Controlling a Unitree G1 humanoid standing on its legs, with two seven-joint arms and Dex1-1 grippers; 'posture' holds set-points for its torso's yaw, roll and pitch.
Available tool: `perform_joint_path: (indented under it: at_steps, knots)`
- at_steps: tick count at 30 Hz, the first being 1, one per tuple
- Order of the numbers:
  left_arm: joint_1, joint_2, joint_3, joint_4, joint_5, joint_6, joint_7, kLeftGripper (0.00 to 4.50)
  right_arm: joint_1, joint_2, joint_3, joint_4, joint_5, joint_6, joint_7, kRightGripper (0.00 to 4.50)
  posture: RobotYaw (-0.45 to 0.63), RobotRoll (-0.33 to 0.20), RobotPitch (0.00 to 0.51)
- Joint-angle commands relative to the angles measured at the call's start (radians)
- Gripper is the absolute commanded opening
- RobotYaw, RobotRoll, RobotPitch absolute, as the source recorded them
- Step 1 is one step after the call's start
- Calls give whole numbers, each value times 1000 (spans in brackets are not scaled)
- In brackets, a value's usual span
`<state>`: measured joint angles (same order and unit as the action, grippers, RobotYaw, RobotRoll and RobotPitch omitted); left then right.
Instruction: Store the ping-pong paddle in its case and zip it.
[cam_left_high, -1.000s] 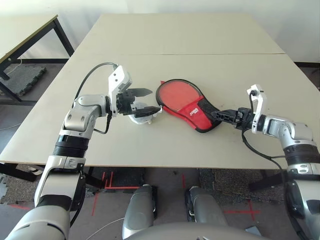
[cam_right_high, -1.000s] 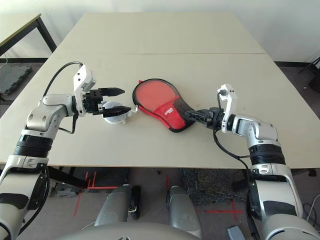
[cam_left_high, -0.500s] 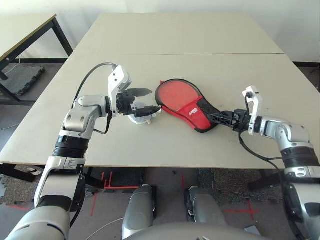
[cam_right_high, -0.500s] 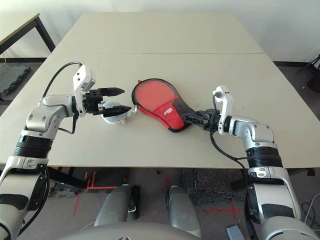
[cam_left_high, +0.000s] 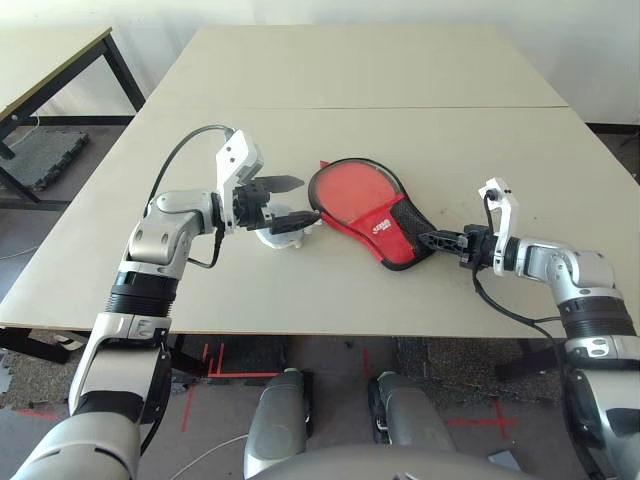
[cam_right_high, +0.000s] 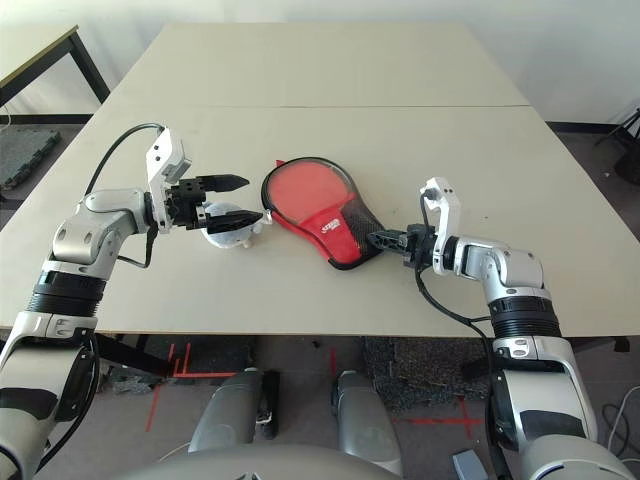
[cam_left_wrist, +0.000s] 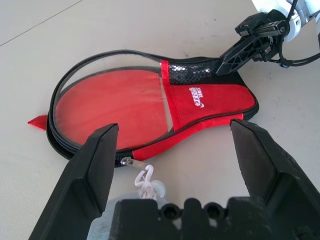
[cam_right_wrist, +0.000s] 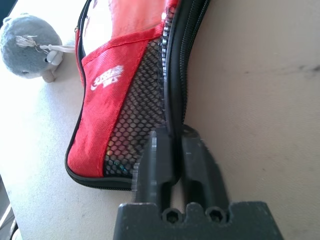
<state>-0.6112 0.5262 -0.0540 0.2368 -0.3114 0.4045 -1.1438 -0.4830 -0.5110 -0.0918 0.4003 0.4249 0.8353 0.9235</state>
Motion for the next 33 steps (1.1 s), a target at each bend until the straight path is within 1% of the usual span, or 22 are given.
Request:
perform_joint_path:
  at_steps: [1,8,14,18,23,29,33]
  knots:
    - [5,-2,-10,-6,2,-8,7,4500,26,13,30,23,-7,27,-8,22,100,0,90]
    - [2,-8,-12,0,2,-15,8,4500,59,27,13,-2,10,64,-33,22,97,0,88]
    - [3,-11,-15,4,4,-18,9,4500,94,20,-2,-55,36,103,-38,22,92,0,84]
    - [-1,-14,-16,14,6,-25,8,4500,150,-22,-19,-145,73,169,-23,22,89,0,83]
    - [-7,-18,-19,30,10,-35,9,4500,186,-62,-27,-205,103,204,-31,22,76,0,90]
    - [-13,-28,-27,44,15,-44,7,4500,167,-64,-29,-182,105,187,-50,22,72,0,91]
    - [-9,-28,-25,40,15,-43,6,4500,146,-64,-36,-214,127,199,-47,22,77,0,92]
